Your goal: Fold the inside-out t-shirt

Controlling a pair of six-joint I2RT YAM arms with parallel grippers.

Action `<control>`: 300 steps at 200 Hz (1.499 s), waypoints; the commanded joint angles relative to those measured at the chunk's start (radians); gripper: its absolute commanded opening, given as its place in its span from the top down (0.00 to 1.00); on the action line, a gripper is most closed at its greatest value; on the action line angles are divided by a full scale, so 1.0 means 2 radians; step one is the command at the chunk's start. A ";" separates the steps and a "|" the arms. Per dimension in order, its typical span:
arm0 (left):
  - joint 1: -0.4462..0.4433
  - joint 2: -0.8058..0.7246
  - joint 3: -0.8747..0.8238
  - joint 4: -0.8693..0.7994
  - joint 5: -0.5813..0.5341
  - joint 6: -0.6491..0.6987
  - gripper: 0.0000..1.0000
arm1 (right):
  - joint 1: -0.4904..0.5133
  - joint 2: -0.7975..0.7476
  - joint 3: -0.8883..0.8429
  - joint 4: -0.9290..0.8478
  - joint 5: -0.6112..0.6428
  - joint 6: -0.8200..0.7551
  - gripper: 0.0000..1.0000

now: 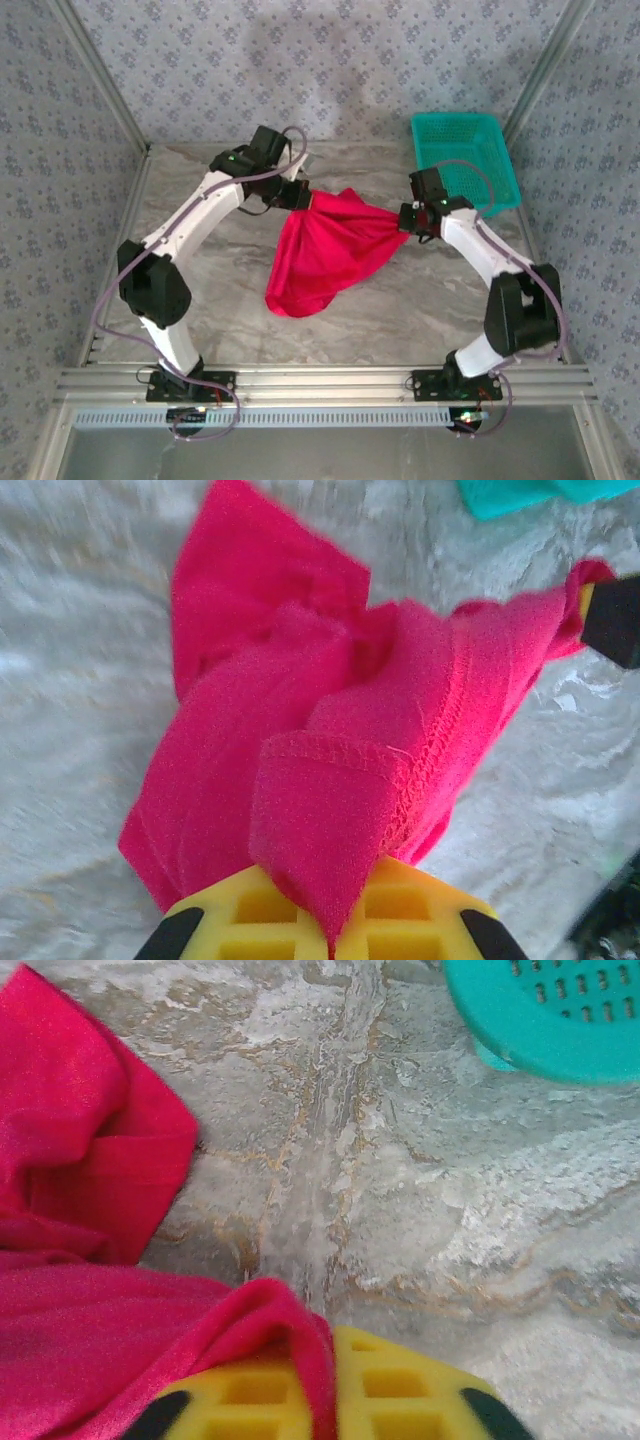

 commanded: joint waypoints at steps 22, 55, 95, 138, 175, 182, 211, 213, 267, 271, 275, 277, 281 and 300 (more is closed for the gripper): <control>0.018 -0.014 -0.090 0.127 0.078 -0.105 1.00 | 0.035 -0.006 0.028 -0.063 0.020 -0.006 0.50; 0.018 -0.007 -0.102 0.146 0.085 -0.119 1.00 | 0.106 -0.043 -0.019 0.026 -0.067 0.016 0.49; 0.018 -0.008 -0.104 0.147 0.084 -0.122 1.00 | 0.151 0.041 0.024 0.070 -0.091 0.046 0.32; 0.023 -0.018 -0.101 0.138 0.078 -0.121 1.00 | 0.149 0.127 0.095 0.056 -0.054 0.061 0.55; 0.070 -0.018 -0.074 0.095 0.068 -0.098 1.00 | 0.146 0.072 0.124 0.001 -0.055 0.034 1.00; 0.085 -0.018 -0.072 0.090 0.064 -0.097 1.00 | 0.144 0.051 0.126 -0.011 -0.058 0.023 1.00; 0.146 -0.015 -0.077 0.094 0.047 -0.106 0.99 | 0.112 -0.067 0.095 -0.021 -0.079 0.003 1.00; 0.150 -0.015 -0.079 0.094 0.047 -0.107 0.99 | 0.108 -0.075 0.090 -0.018 -0.083 0.003 1.00; 0.171 -0.023 -0.150 0.146 0.046 -0.134 0.99 | -0.019 -0.206 -0.112 0.084 -0.143 0.033 1.00; 0.169 -0.024 -0.156 0.151 0.047 -0.137 0.99 | -0.021 -0.203 -0.127 0.093 -0.145 0.036 1.00; 0.165 -0.025 -0.161 0.156 0.047 -0.139 0.99 | -0.023 -0.199 -0.140 0.101 -0.146 0.040 1.00; 0.163 -0.025 -0.164 0.159 0.047 -0.139 0.99 | -0.023 -0.197 -0.146 0.104 -0.146 0.042 1.00; 0.157 -0.027 -0.168 0.161 0.045 -0.141 0.98 | -0.023 -0.191 -0.158 0.110 -0.146 0.045 1.00; 0.132 -0.028 -0.186 0.175 0.038 -0.147 0.96 | -0.014 -0.157 -0.198 0.138 -0.148 0.060 1.00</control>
